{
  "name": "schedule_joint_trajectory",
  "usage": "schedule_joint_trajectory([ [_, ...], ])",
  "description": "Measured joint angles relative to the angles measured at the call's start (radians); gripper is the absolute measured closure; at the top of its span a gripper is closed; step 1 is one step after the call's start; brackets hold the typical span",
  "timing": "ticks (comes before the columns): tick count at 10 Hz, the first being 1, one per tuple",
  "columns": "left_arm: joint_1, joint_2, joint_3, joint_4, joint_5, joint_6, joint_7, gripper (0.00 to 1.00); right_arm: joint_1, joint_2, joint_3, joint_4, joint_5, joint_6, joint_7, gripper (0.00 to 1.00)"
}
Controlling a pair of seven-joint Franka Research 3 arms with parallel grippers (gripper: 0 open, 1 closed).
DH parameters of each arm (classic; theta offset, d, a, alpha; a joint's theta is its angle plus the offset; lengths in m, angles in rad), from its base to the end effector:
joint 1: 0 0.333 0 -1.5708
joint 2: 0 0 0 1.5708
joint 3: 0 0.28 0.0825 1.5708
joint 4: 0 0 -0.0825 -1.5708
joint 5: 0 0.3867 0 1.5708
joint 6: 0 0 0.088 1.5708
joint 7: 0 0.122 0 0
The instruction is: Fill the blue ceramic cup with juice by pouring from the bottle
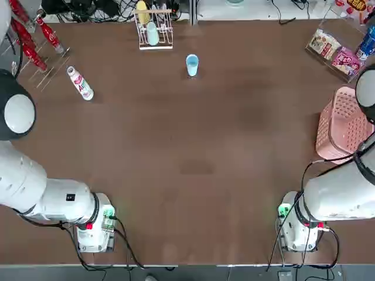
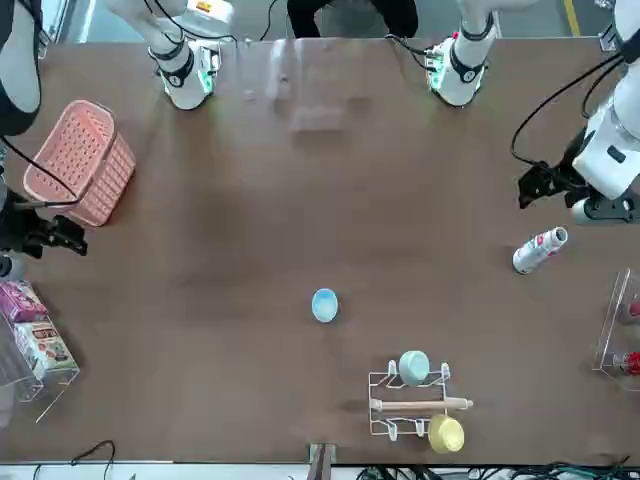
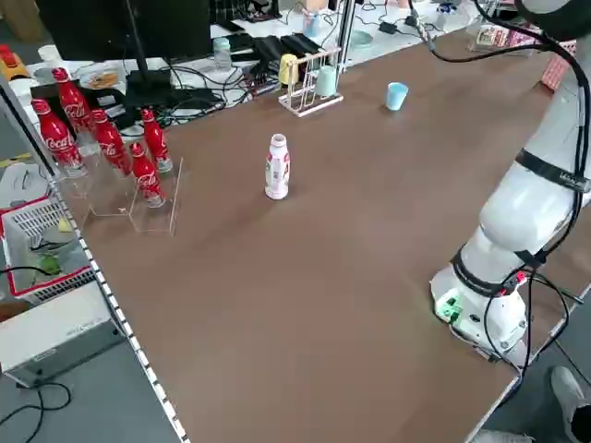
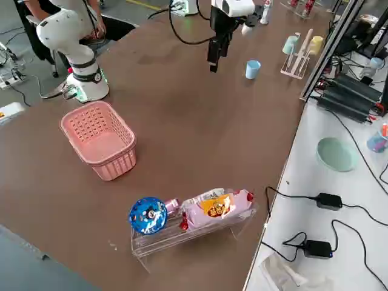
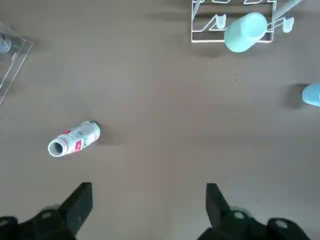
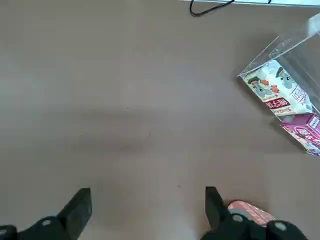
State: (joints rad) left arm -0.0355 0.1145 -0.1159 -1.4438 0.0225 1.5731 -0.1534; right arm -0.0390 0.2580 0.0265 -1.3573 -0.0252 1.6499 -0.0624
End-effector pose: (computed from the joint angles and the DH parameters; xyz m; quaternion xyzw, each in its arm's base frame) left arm 0.5834 -0.0826 0.5688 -1.0000 -0.0015 -0.0084 0.0034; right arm 0.6332 -0.0127 0.5291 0.9995 0.0252 0.0170 0.0098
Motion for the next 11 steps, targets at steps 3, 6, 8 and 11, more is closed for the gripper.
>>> schedule_joint_trajectory([
  [3,0.015,-0.002,0.01,0.002,0.001,0.0,0.068,0.0,0.001,0.0,0.001,0.0,0.0,0.0,0.0,0.0],
  [6,0.132,-0.008,0.021,0.006,-0.021,-0.012,0.33,0.0,0.001,0.0,0.001,-0.002,0.013,-0.002,0.0,0.0],
  [8,0.205,-0.008,0.024,0.008,-0.053,-0.02,0.514,0.0,0.001,0.0,0.0,-0.004,0.075,0.0,-0.043,0.0],
  [11,0.326,-0.005,0.027,0.006,-0.141,-0.026,0.752,0.0,0.011,0.0,0.003,-0.008,0.112,0.022,-0.153,0.0],
])
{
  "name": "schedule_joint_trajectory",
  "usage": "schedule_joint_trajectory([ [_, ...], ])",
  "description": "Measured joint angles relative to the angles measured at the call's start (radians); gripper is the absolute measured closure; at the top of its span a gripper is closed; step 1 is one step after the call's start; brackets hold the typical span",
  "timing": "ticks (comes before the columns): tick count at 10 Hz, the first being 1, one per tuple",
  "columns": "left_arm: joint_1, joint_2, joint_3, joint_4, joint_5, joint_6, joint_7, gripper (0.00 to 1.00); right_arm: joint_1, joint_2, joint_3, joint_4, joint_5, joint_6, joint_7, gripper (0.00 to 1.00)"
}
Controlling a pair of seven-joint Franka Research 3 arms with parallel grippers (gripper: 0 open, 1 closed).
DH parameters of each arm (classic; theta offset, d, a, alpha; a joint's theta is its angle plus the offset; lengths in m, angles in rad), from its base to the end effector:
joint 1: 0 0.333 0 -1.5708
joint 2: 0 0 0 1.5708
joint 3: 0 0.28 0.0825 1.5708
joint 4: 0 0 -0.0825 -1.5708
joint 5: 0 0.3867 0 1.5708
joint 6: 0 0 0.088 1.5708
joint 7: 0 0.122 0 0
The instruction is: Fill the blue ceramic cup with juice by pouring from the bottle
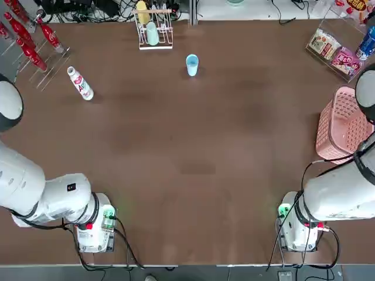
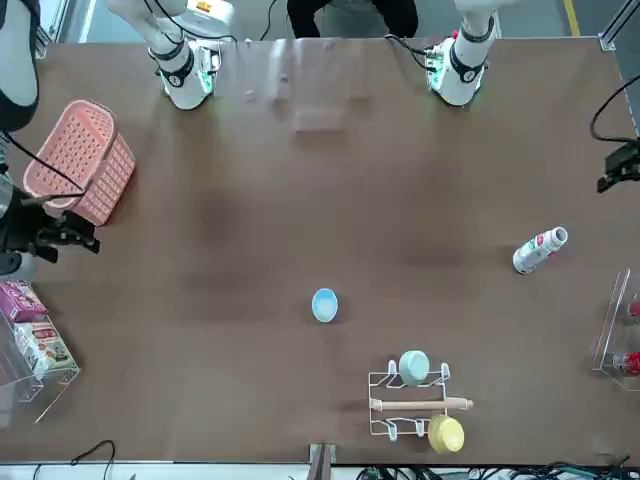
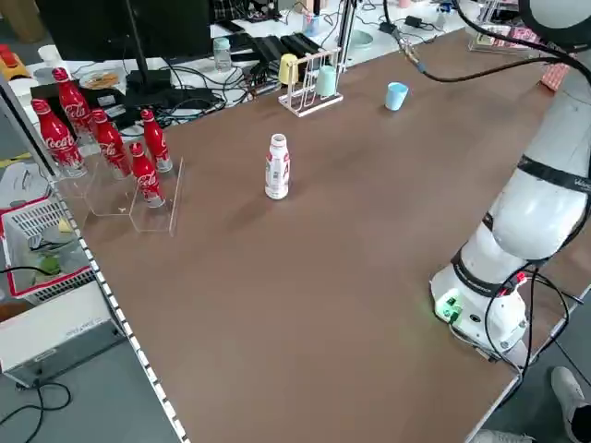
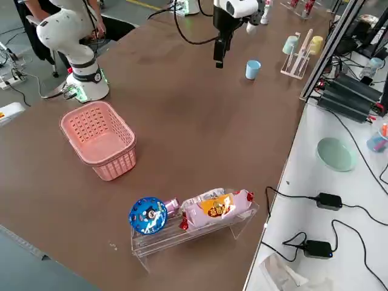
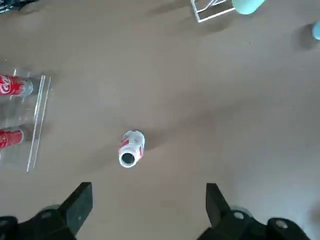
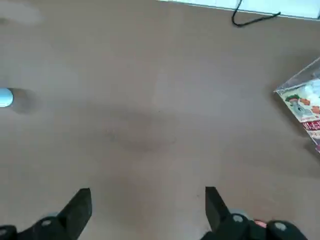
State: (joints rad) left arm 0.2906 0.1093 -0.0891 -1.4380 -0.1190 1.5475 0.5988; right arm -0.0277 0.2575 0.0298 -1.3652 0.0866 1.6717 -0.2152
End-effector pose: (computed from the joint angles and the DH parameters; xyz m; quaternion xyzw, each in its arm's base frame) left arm 0.5757 0.1053 0.5732 0.9781 -0.1981 0.0254 0.0591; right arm 0.6354 0.0090 0.5281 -0.9931 -0.1044 -0.0294 0.0441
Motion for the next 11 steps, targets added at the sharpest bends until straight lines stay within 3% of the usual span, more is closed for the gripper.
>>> schedule_joint_trajectory([
  [3,0.105,0.027,0.001,-0.004,-0.078,0.0,0.354,0.0,0.007,0.01,-0.002,-0.048,0.12,0.084,-0.319,0.0],
  [7,0.23,0.09,0.001,-0.009,-0.199,-0.01,0.694,0.0,0.012,0.101,0.004,-0.074,0.251,0.233,-0.721,0.0],
  [11,0.338,0.222,0.002,-0.03,-0.359,-0.026,0.987,0.0,0.036,0.259,0.072,-0.089,0.445,0.453,-1.098,0.0],
])
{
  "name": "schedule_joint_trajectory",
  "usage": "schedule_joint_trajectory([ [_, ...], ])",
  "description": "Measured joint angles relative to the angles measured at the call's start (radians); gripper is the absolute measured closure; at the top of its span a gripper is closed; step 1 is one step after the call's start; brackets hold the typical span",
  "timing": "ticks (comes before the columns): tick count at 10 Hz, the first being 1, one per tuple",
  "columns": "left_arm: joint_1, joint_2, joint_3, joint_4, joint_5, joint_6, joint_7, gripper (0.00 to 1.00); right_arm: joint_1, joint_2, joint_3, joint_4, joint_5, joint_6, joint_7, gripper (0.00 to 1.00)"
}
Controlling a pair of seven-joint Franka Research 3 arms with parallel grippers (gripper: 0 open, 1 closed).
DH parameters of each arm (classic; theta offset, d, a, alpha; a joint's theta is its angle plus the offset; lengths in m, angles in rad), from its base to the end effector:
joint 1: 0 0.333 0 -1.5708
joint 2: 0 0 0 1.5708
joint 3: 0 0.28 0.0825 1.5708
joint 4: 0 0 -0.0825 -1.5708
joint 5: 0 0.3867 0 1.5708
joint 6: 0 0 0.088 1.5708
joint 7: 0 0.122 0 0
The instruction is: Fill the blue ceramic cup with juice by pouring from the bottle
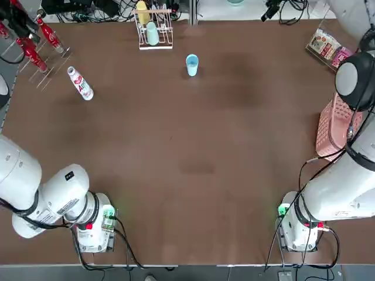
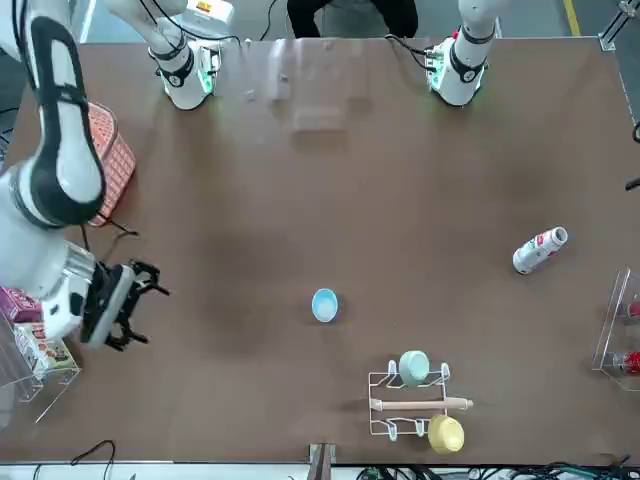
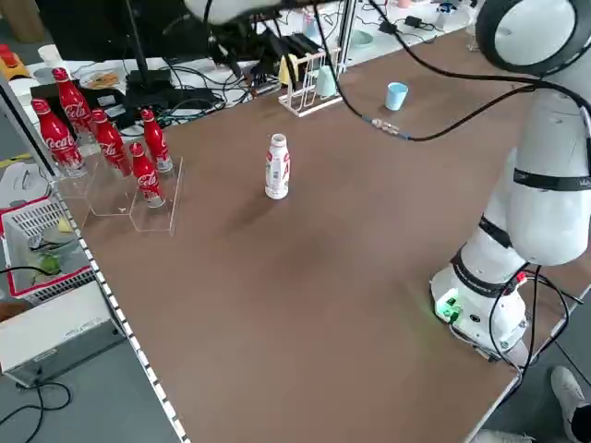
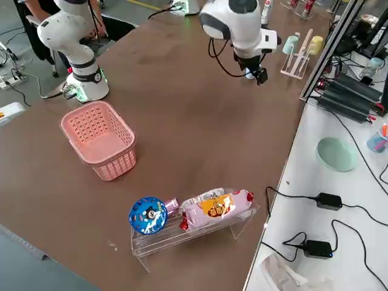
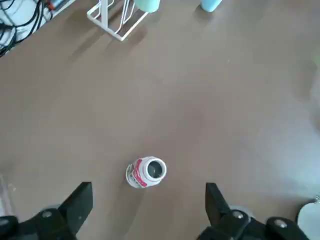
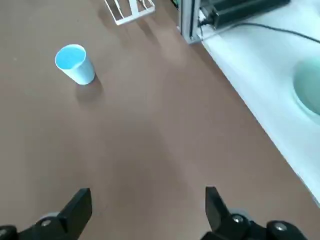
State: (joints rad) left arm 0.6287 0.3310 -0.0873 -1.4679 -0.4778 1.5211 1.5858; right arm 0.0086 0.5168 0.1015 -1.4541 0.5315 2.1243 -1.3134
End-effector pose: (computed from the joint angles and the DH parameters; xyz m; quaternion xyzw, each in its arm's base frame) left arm 0.5572 0.2742 0.4385 0.8417 -0.4598 0.1533 0.2381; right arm 0.7010 0.0959 0.3642 -0.8070 -0.5265 -0.2062 0.1702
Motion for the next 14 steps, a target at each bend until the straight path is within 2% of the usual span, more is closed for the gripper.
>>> schedule_joint_trajectory([
  [3,0.058,0.118,0.0,-0.001,-0.12,0.0,0.16,0.0,0.008,0.142,0.121,-0.021,0.12,0.178,-0.137,0.0],
  [5,0.073,0.194,-0.001,0.0,-0.162,-0.008,0.234,0.0,0.016,0.185,0.193,-0.056,0.201,0.278,-0.204,0.0],
  [7,0.097,0.264,-0.007,0.0,-0.187,-0.038,0.295,0.0,0.055,0.216,0.205,-0.065,0.352,0.285,-0.295,0.0],
  [9,0.119,0.332,-0.012,0.001,-0.21,-0.066,0.378,0.0,0.113,0.281,0.205,-0.076,0.575,0.346,-0.535,0.0],
  [10,0.13,0.354,-0.012,0.001,-0.211,-0.088,0.405,0.0,0.133,0.308,0.205,-0.078,0.63,0.358,-0.612,0.0],
  [13,0.144,0.387,-0.013,0.001,-0.22,-0.109,0.48,0.0,0.152,0.32,0.201,-0.079,0.646,0.362,-0.639,0.0],
  [14,0.143,0.406,-0.015,0.001,-0.235,-0.11,0.504,0.0,0.163,0.32,0.185,-0.08,0.646,0.363,-0.64,0.0],
])
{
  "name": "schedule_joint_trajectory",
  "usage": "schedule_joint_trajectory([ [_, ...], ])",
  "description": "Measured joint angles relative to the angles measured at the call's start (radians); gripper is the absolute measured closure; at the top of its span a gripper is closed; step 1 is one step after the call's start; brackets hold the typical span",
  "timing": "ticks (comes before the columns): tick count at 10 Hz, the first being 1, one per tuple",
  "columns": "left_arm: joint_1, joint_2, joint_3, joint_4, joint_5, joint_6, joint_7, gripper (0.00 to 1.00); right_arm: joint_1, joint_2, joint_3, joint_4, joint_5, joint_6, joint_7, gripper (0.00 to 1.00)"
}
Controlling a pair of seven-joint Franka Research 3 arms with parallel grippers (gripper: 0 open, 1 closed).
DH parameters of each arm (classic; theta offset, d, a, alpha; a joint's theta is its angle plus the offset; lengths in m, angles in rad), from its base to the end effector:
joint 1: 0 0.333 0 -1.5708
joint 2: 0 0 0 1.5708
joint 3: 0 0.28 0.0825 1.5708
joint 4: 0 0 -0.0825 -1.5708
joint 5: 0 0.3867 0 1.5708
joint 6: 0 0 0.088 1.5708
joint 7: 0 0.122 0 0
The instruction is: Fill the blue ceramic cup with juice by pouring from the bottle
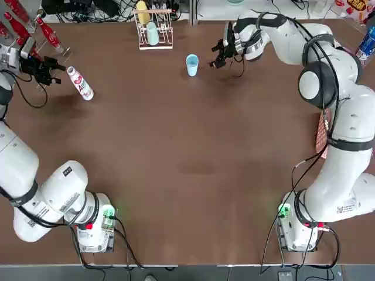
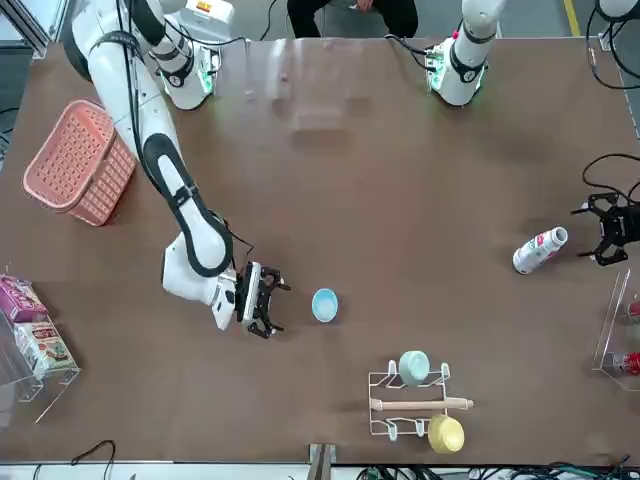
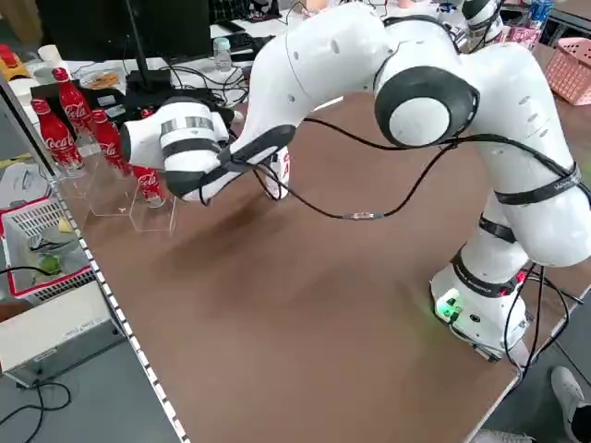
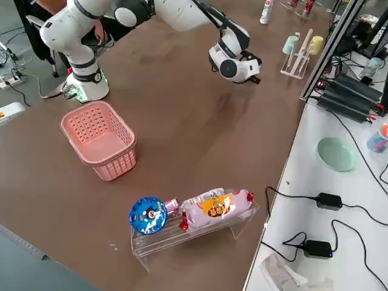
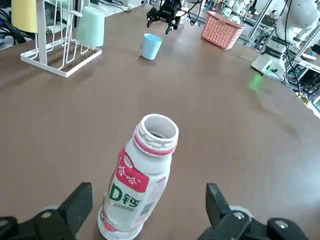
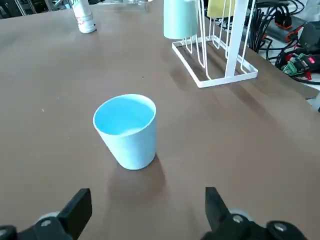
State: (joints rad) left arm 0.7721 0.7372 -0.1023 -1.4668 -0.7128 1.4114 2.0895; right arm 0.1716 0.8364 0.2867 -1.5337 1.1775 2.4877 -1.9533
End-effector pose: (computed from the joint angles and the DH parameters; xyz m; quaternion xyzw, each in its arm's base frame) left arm 0.5258 0.3135 0.2085 0.6984 -0.4943 0.2987 0.4227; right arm 0.6375 0.2913 0.1503 -0.6991 -0.5530 -0.3321 0.3083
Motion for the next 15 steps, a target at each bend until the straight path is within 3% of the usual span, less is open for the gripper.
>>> schedule_joint_trajectory([
  [2,0.001,0.049,0.0,0.0,-0.03,0.0,0.088,0.0,0.048,0.006,-0.045,-0.001,0.046,0.003,0.0,0.0],
  [5,0.011,0.097,0.0,0.001,-0.046,0.0,0.171,0.02,0.086,0.036,-0.058,0.005,0.192,0.061,-0.016,0.0],
  [15,-0.009,0.198,-0.026,0.031,-0.134,0.0,0.232,0.03,0.157,0.114,-0.06,0.095,0.225,0.113,-0.041,0.0],
])
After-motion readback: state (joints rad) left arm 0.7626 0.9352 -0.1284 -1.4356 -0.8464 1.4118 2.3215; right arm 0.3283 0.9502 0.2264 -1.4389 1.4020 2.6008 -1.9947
